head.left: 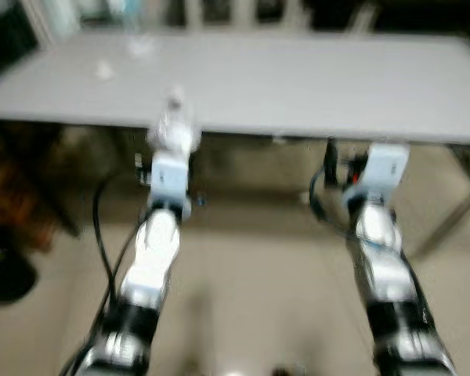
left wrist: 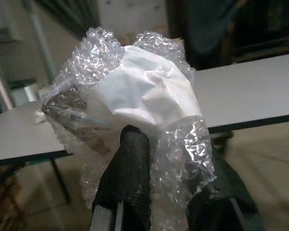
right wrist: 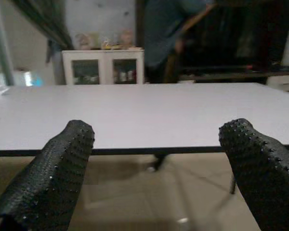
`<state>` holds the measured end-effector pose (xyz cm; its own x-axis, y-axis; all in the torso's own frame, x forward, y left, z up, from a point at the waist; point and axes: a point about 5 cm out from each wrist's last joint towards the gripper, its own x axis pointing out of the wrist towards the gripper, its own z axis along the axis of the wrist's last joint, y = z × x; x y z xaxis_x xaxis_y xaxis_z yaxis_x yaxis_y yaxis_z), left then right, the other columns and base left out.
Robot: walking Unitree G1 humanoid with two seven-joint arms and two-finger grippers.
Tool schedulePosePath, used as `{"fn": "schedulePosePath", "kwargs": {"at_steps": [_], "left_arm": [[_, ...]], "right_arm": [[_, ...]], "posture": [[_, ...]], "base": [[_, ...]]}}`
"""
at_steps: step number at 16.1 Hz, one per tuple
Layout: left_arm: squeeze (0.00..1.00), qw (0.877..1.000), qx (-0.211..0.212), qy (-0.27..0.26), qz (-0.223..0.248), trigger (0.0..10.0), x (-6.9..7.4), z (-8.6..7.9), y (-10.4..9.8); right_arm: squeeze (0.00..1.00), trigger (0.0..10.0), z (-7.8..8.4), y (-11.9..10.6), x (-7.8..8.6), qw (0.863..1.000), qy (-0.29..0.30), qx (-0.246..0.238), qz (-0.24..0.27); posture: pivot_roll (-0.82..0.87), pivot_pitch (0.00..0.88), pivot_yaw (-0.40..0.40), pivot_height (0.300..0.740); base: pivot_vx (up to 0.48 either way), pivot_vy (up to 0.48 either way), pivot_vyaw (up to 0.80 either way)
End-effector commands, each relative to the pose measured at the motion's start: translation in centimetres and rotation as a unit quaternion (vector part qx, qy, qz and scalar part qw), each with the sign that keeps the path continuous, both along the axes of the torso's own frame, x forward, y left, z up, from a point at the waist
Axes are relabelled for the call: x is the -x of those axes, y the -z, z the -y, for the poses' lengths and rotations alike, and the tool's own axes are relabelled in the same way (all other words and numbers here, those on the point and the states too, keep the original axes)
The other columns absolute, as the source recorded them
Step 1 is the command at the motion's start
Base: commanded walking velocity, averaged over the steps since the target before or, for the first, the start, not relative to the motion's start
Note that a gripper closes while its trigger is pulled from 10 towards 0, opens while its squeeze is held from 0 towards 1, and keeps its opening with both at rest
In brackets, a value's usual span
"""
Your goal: Picking trash to rubbish bin
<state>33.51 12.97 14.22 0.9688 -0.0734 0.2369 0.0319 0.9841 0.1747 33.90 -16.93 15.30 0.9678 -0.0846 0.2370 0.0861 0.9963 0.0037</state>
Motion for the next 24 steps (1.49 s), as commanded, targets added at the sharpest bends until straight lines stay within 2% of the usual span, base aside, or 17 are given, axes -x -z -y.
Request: {"fn": "schedulePosePath", "kwargs": {"at_steps": [1,4,24], "left_arm": [[0.0,1.0,0.0,-0.001,0.0,10.0,-0.1,0.0,-0.1],[0.0,1.0,-0.002,0.003,-0.006,10.0,0.0,0.2,0.2],[0.0,1.0,-0.014,0.008,-0.019,10.0,0.0,0.5,0.6]], "right_arm": [[0.0,10.0,-0.2,-0.3,-0.1,1.0,-0.009,0.001,0.002],[0.0,10.0,-0.5,-0.2,-0.2,1.0,-0.014,0.01,-0.003],[0.0,10.0,-1.8,0.5,-0.2,0.998,-0.05,0.026,-0.024]], "posture": [[-0.04,0.066,0.032,0.74],[-0.03,0.066,0.031,0.74],[-0.03,0.051,0.037,0.74]], "base": [[0.0,0.0,0.0],[0.0,0.0,0.0],[0.0,0.0,0.8]]}}
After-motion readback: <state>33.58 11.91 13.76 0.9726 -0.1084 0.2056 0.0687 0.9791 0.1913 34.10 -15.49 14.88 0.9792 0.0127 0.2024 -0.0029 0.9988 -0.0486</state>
